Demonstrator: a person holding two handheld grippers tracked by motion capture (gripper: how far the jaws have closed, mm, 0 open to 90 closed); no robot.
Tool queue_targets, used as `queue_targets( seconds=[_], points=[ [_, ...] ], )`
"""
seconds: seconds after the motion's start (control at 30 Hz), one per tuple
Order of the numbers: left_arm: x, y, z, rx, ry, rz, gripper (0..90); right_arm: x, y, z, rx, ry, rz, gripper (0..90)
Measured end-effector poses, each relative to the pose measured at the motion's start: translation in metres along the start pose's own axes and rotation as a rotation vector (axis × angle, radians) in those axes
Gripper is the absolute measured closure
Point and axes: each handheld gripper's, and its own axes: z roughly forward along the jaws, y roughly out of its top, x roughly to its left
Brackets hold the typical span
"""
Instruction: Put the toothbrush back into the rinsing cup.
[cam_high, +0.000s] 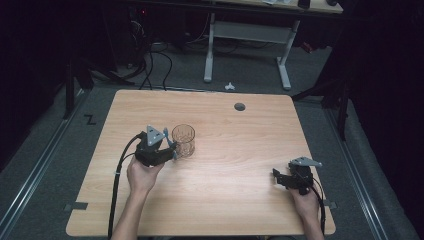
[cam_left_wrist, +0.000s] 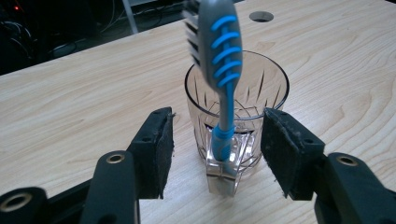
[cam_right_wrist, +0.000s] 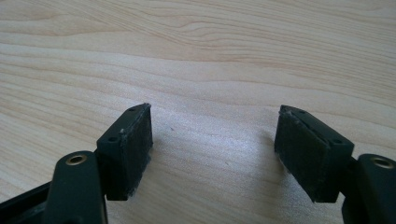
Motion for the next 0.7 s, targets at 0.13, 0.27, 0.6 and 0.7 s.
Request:
queue_targets(
  seconds=[0.13,0.27,0.6,0.7],
  points=[
    [0.001,0.000,-0.004,-0.001,-0.001,0.001,44.2,0.000,0.000,0.000,0.001,0.001,0.000,28.3],
    [0.001,-0.001,-0.005,-0.004,-0.004,-0.003,43.8,0.000,0.000,0.000,0.001,0.001,0.000,28.2],
    [0.004,-0.008,-0.011,-0.010,-0.007,-0.032,43.5,0.000,0.000,0.000,0.001,0.001,0.000,28.2],
    [0.005,-0.009,-0.014,-0.013,-0.005,-0.037,43.4,0.000,0.000,0.000,0.001,0.001,0.000,28.2]
  ],
)
